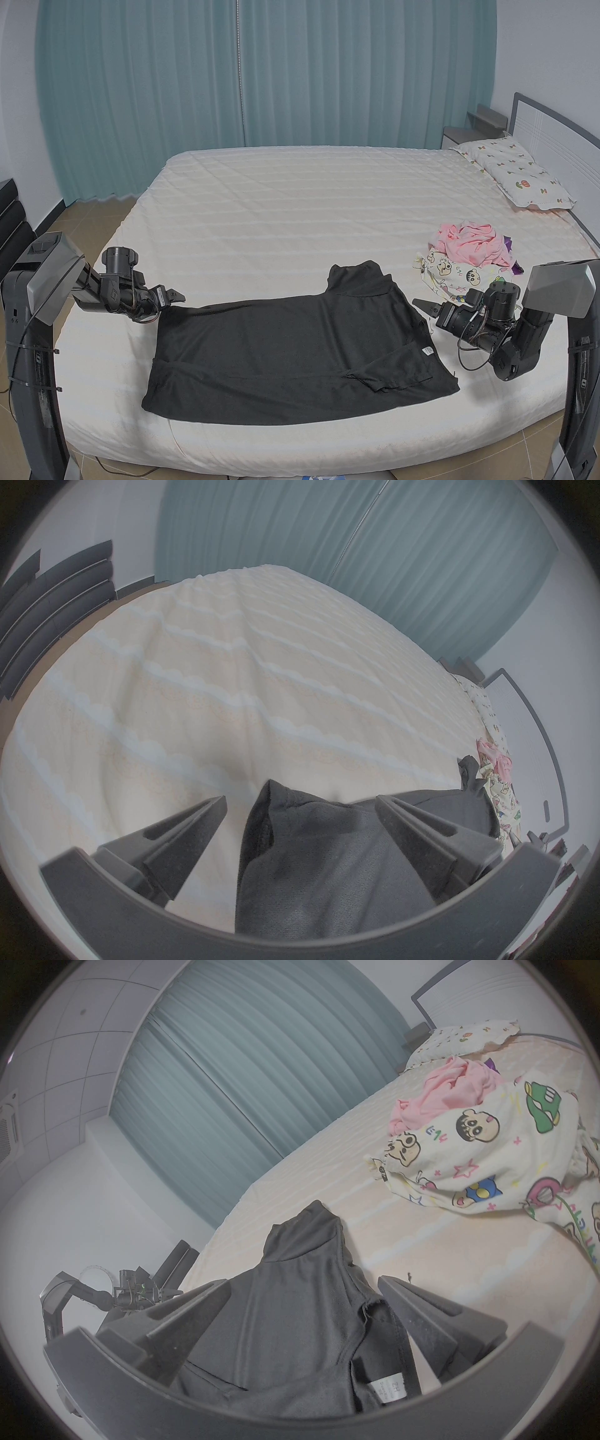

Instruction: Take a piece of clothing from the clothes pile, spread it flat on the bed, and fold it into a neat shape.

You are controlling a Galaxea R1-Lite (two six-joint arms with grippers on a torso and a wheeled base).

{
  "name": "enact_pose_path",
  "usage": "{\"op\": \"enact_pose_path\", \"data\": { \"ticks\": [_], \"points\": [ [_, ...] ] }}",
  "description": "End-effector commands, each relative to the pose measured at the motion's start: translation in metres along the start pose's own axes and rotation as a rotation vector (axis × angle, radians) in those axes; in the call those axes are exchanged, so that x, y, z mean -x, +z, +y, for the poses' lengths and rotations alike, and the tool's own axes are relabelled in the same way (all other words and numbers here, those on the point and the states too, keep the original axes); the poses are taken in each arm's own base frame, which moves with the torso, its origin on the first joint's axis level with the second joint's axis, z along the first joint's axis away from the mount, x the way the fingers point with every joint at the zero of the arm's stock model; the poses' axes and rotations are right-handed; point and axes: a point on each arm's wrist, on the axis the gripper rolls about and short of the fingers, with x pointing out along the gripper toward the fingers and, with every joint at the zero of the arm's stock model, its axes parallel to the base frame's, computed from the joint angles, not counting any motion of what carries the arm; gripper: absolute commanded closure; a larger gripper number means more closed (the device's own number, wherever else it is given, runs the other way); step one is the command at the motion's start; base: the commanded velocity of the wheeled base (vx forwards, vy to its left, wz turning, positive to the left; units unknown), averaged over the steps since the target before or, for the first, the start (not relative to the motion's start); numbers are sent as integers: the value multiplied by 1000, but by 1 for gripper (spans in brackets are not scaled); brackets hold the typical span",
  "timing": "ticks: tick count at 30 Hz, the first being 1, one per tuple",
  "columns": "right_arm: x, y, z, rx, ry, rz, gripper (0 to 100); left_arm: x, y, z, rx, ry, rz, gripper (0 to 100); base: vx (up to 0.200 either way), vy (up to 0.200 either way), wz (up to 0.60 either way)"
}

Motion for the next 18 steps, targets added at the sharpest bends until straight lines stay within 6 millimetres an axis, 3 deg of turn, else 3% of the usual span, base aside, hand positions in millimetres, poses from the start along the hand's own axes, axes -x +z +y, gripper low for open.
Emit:
{"op": "enact_pose_path", "data": {
  "ticks": [1,2,11,14,15,18],
  "points": [
    [-7,6,1,2,5,-5,0,-6,-4,3,5,4,12,0,0,0,0],
    [-10,7,1,1,3,-3,0,-6,-3,2,11,3,10,100,0,0,0],
    [-40,23,12,30,-3,53,0,-3,4,1,93,53,-97,100,0,0,0],
    [-57,28,14,63,-62,77,0,-3,1,2,137,54,-101,100,0,0,0],
    [-73,29,14,82,-121,65,0,-3,-2,3,158,53,-102,100,0,0,0],
    [-87,30,15,88,-159,54,0,-3,-3,3,182,49,-106,100,0,0,0]
  ]
}}
